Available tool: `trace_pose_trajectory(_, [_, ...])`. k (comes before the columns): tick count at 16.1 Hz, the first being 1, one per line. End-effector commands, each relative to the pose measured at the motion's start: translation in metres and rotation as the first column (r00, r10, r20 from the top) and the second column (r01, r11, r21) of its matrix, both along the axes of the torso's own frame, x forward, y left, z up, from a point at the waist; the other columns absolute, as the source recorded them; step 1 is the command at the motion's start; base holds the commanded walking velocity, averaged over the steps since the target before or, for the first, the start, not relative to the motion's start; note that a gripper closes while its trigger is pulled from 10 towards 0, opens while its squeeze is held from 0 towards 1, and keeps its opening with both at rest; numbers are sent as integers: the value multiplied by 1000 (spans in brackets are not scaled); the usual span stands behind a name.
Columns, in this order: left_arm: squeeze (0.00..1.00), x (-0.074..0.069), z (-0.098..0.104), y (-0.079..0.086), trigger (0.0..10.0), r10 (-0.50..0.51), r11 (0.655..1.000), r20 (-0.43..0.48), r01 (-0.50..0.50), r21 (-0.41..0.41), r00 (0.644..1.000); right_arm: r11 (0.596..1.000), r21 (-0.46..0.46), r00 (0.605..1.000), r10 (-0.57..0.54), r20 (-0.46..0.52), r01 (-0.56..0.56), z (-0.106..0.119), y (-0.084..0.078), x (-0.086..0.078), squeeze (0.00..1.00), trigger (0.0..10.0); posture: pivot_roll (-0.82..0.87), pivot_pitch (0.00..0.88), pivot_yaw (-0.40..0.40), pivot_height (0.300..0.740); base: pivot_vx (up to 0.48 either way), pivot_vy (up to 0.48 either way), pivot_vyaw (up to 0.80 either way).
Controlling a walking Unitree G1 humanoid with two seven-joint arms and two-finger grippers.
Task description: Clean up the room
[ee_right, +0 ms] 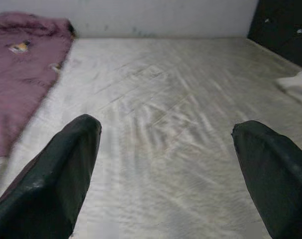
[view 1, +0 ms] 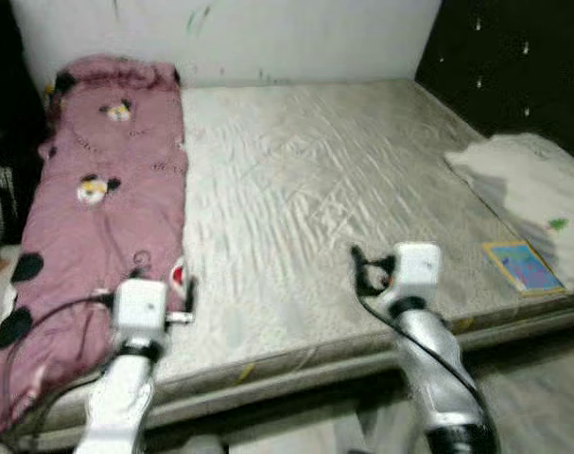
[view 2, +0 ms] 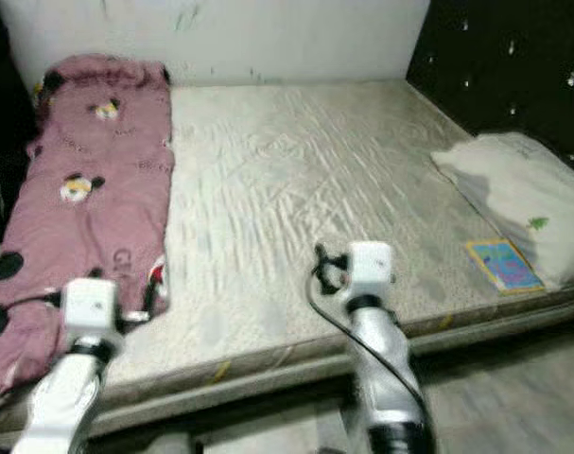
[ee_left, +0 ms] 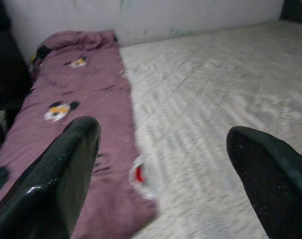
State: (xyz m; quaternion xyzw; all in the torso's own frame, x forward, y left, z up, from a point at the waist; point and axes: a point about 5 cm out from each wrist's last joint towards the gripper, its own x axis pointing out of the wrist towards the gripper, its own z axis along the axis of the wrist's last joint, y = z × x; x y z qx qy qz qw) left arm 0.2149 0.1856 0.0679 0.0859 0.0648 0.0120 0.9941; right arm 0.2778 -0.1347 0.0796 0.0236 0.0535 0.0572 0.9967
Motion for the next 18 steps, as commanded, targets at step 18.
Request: trace_pose_trajectory(18, [0,6,1,-3,10000,-15,1000,-10,14,-20,1000,999,-37,1000,-30,-3,30,3,-8,4,0,10000,102,0,-35,740,0,398,172])
